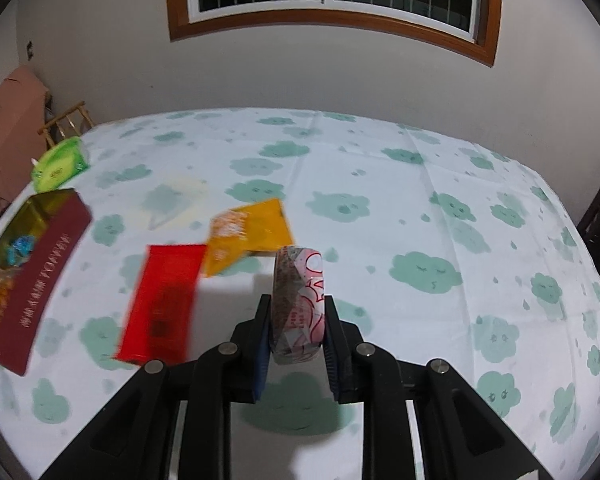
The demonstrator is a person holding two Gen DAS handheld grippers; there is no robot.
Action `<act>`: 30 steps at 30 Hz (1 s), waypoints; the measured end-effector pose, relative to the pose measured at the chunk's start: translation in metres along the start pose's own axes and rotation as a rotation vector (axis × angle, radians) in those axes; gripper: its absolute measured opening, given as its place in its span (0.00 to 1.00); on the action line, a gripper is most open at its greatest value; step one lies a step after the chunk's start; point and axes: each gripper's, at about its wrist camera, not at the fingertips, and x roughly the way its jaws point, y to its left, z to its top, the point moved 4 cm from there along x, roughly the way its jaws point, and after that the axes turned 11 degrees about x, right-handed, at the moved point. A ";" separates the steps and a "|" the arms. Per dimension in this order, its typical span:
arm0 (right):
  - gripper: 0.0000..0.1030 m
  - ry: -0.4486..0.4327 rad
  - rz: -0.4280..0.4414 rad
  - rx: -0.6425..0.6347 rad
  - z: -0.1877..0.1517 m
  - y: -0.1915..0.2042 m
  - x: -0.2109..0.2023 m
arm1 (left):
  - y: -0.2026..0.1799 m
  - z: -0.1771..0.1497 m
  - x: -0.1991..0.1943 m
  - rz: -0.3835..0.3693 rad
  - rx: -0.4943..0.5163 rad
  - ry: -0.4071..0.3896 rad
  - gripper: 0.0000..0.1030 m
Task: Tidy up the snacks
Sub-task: 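Carry the pink-white candy roll over the gold tin and release it with the right tool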
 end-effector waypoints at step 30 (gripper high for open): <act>0.22 0.081 0.394 -0.303 -0.037 0.258 -0.029 | 0.097 -0.054 0.000 0.093 -0.188 0.059 0.79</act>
